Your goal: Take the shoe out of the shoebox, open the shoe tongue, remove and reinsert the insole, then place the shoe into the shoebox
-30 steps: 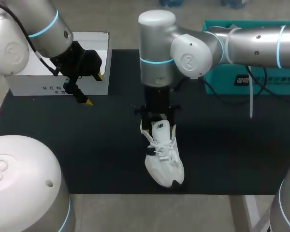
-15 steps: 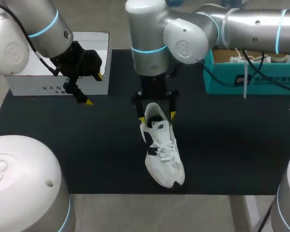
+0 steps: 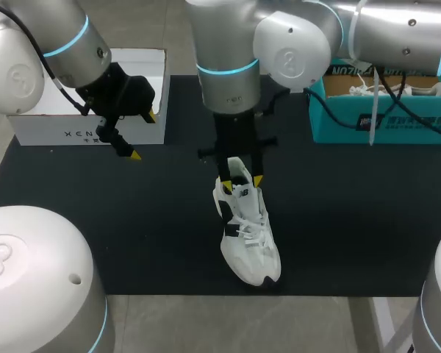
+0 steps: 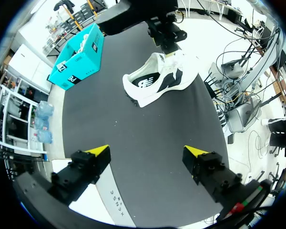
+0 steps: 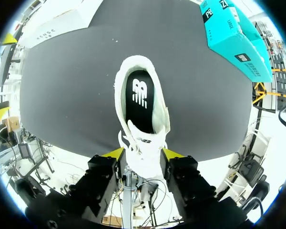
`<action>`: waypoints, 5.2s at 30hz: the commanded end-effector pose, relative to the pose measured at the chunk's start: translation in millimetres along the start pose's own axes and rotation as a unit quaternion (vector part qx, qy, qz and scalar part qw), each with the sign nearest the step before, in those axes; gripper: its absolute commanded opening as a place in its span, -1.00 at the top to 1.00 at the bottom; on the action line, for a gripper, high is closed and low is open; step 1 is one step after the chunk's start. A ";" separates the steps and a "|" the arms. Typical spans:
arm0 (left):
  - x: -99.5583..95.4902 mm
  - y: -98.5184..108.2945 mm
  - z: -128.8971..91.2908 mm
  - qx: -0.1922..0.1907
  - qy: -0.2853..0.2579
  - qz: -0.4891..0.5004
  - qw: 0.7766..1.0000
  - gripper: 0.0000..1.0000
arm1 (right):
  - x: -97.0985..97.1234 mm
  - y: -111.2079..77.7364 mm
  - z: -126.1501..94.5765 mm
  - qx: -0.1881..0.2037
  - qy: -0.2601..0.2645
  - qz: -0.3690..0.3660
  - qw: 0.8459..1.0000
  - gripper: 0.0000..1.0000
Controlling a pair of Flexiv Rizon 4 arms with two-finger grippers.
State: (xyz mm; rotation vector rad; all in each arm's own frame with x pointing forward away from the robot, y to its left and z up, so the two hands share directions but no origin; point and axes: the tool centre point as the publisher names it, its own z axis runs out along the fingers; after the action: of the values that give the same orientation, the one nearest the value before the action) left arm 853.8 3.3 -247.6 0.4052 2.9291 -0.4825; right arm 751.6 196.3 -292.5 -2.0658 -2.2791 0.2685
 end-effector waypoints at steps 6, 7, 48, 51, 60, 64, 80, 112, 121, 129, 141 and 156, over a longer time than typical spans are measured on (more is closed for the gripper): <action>0.3 -0.1 -0.3 -0.001 0.000 0.000 1.000 -1.00 | -2.3 7.0 47.5 0.020 0.052 0.001 0.998 1.00; 0.3 -0.1 -0.3 -0.001 0.000 0.000 1.000 -1.00 | -2.3 8.8 49.9 0.020 0.055 0.000 0.998 1.00; 0.3 -0.1 -0.3 -0.001 0.000 0.000 1.000 -1.00 | -11.0 30.3 -26.5 0.007 0.029 -0.313 0.949 -1.00; 0.3 -0.1 -0.3 -0.001 0.000 0.000 1.000 -1.00 | -12.9 35.0 -27.6 -0.032 -0.022 -0.422 0.906 -1.00; 0.3 -0.1 -0.3 -0.001 0.000 0.000 1.000 -1.00 | -1.4 35.5 -28.9 -0.193 -0.089 -0.679 0.702 -1.00; 0.3 -0.1 -0.3 -0.001 0.000 0.000 1.000 -1.00 | -7.4 46.1 -35.6 -0.182 -0.071 -0.673 0.713 -1.00; 0.3 -0.1 -0.3 -0.001 0.000 0.000 1.000 -1.00 | -11.7 52.9 -31.3 -0.174 -0.047 -0.688 0.703 -1.00; 0.3 -0.1 -0.3 -0.001 0.000 0.000 1.000 -1.00 | -1.8 119.9 0.9 -0.093 -0.056 -0.738 0.666 -1.00; 0.3 -0.1 -0.3 -0.001 0.000 0.000 1.000 -1.00 | 0.4 130.6 21.1 -0.075 -0.068 -0.734 0.671 -1.00; 0.3 -0.1 -0.3 -0.001 0.000 0.000 1.000 -1.00 | -2.5 135.5 31.1 -0.080 -0.070 -0.722 0.684 -1.00; 0.3 -0.1 -0.3 -0.001 0.000 0.000 1.000 -1.00 | -9.1 142.1 37.4 -0.077 -0.066 -0.716 0.691 -1.00; 0.3 -0.1 -0.3 -0.001 0.000 0.000 1.000 -1.00 | -9.0 150.6 46.0 -0.072 -0.065 -0.716 0.692 0.40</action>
State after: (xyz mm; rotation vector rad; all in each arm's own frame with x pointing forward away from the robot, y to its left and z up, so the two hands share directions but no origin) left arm 853.8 3.3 -247.7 0.4052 2.9291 -0.4825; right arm 891.6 195.4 -359.9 0.2167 -3.1667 0.0914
